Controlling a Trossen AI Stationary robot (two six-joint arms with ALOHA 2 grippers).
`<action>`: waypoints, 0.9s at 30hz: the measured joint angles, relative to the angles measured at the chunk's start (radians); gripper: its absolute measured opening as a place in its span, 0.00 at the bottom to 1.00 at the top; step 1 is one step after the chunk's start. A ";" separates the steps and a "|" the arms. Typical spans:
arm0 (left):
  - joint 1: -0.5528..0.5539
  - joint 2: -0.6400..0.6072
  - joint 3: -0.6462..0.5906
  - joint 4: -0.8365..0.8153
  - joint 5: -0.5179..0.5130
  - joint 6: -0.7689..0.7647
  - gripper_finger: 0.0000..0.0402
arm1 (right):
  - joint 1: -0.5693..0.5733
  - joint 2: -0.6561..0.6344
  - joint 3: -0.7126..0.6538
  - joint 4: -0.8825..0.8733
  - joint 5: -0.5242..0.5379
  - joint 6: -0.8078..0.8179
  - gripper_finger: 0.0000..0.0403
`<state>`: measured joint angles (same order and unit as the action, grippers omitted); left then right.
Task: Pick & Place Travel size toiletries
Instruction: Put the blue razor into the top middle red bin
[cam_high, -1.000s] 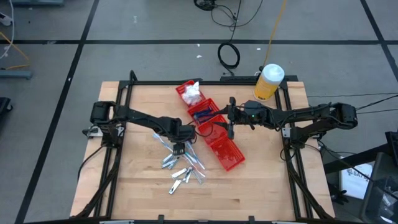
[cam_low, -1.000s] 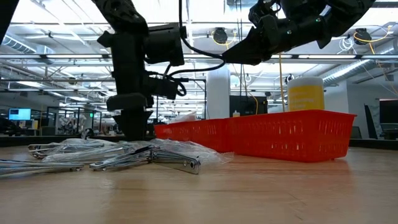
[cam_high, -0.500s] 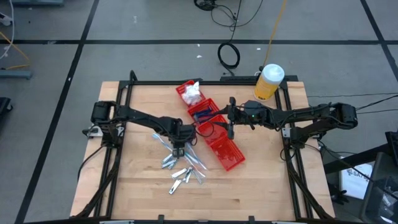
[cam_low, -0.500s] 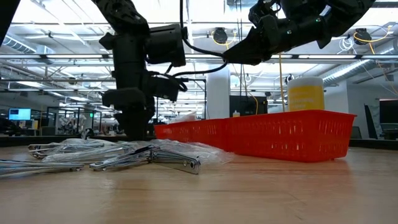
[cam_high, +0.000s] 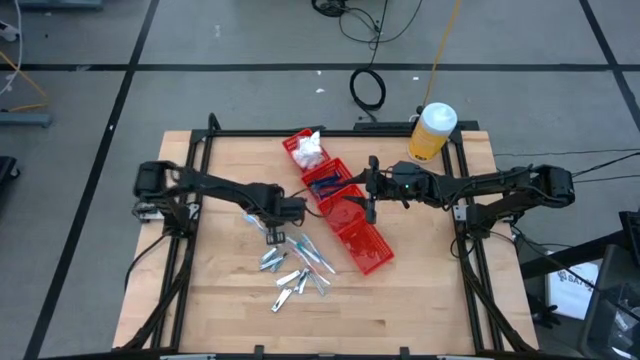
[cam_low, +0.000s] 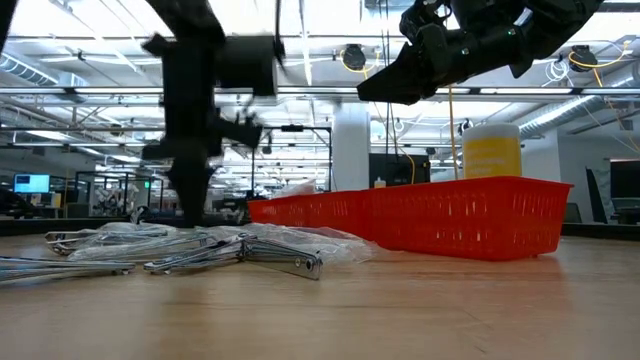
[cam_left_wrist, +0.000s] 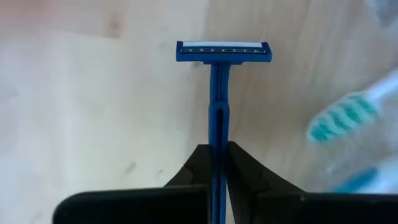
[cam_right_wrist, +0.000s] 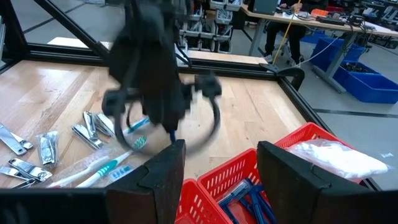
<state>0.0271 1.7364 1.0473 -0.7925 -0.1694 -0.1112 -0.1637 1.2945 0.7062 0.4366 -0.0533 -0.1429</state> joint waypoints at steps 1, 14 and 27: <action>-0.001 -0.033 0.004 0.004 -0.001 -0.002 0.03 | 0.000 0.000 0.000 0.000 0.000 0.000 0.46; 0.063 -0.252 0.007 0.354 -0.112 -0.081 0.01 | 0.000 0.000 0.000 0.000 0.000 0.000 0.46; 0.240 -0.043 0.008 0.730 0.091 -0.104 0.02 | 0.000 0.000 0.000 0.000 0.000 0.000 0.46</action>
<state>0.2668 1.6936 1.0557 -0.0630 -0.0781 -0.2151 -0.1637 1.2942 0.7063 0.4370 -0.0532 -0.1429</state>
